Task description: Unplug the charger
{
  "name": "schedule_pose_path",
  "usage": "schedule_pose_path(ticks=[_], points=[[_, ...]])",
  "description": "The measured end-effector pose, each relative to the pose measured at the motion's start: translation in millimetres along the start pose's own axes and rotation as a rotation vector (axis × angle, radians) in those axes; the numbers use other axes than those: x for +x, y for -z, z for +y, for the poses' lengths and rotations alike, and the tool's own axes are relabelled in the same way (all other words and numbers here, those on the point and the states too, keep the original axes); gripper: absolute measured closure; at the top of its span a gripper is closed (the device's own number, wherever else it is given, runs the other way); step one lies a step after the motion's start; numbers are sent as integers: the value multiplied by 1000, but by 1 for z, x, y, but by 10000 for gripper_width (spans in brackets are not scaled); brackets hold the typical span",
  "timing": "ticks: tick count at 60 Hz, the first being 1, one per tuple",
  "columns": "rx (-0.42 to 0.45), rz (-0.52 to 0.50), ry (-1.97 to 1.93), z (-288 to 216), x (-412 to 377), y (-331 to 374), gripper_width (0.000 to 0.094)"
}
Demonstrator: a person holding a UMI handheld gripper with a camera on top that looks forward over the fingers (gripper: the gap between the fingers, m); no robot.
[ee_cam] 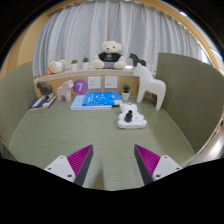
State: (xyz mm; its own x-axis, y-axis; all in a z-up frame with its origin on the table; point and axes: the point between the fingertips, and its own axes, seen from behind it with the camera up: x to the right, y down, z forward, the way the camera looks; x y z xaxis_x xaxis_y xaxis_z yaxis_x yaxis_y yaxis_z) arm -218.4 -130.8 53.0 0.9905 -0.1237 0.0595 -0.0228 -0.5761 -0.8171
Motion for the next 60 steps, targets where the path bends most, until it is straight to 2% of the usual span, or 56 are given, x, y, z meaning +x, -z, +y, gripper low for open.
schedule_pose_path(ticks=[12,19,26,29,32,36,46,51,52,55,60], points=[[21,-10,36,-42,55,-106,150],[41,-41,46,-65,70,-155,264],[46,-95,19,-67,67,-191,428],[79,-122,8,-74,63,-198,552],[110,-147,28,-79,56,-200,783],[132,-127,58,-79,60,-202,861],[100,-118,-19,-78,59,-203,886],[-21,-131,-54,-82,60,-201,888],[-14,-142,-82,-95,60,-198,893],[150,-178,-140,-184,76,-170,893],[462,-103,-83,-318,122,-86,894]])
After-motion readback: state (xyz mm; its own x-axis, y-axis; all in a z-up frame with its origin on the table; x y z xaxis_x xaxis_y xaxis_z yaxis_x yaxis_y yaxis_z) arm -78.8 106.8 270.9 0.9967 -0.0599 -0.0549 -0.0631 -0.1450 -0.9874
